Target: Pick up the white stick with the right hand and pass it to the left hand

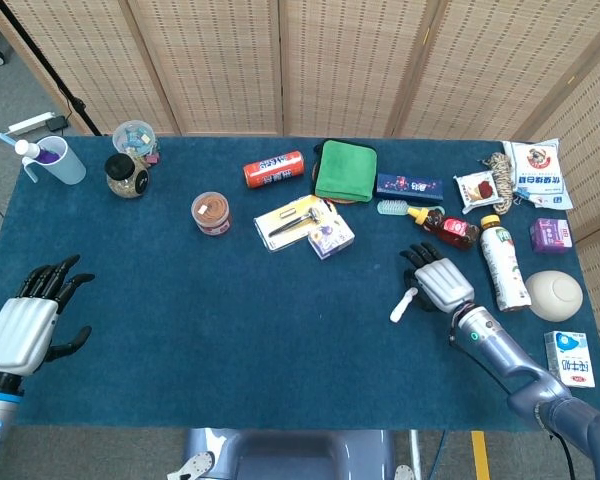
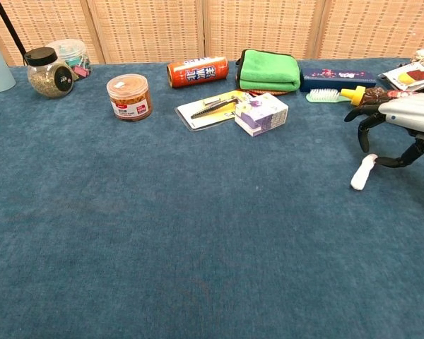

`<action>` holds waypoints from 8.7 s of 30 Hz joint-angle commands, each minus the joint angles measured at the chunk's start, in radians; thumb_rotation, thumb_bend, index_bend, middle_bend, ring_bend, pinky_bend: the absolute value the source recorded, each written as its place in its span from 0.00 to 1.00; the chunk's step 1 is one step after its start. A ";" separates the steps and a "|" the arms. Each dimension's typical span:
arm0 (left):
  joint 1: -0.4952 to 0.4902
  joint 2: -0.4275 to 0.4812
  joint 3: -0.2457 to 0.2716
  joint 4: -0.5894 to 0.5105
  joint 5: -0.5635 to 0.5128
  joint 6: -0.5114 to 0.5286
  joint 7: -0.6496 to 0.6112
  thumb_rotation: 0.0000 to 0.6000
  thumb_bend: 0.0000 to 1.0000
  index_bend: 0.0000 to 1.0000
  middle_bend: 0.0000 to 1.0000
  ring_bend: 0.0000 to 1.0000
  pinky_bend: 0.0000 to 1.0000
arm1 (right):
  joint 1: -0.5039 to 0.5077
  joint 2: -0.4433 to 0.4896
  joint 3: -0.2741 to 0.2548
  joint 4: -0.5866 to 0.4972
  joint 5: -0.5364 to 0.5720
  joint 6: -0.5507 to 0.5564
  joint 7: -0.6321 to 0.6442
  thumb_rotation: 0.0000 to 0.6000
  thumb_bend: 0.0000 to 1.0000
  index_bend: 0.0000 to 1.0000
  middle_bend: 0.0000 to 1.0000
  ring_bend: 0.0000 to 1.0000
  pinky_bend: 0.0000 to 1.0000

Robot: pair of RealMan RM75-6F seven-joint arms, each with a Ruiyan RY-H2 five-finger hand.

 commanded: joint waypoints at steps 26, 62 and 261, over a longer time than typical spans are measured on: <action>0.001 0.002 0.001 0.000 -0.002 0.008 -0.006 1.00 0.27 0.20 0.06 0.08 0.08 | 0.005 -0.036 -0.021 0.042 0.016 0.002 0.030 1.00 0.39 0.46 0.13 0.00 0.00; -0.005 -0.008 -0.002 0.026 0.002 0.008 -0.030 1.00 0.27 0.20 0.06 0.08 0.08 | -0.009 -0.056 -0.011 0.018 0.054 0.020 -0.030 1.00 0.39 0.64 0.24 0.04 0.00; -0.566 -1.013 -0.150 0.695 0.016 -0.166 0.182 1.00 0.36 0.77 0.27 0.27 0.08 | -0.002 -0.015 0.257 -0.834 0.673 0.011 -0.378 1.00 0.39 0.71 0.28 0.13 0.00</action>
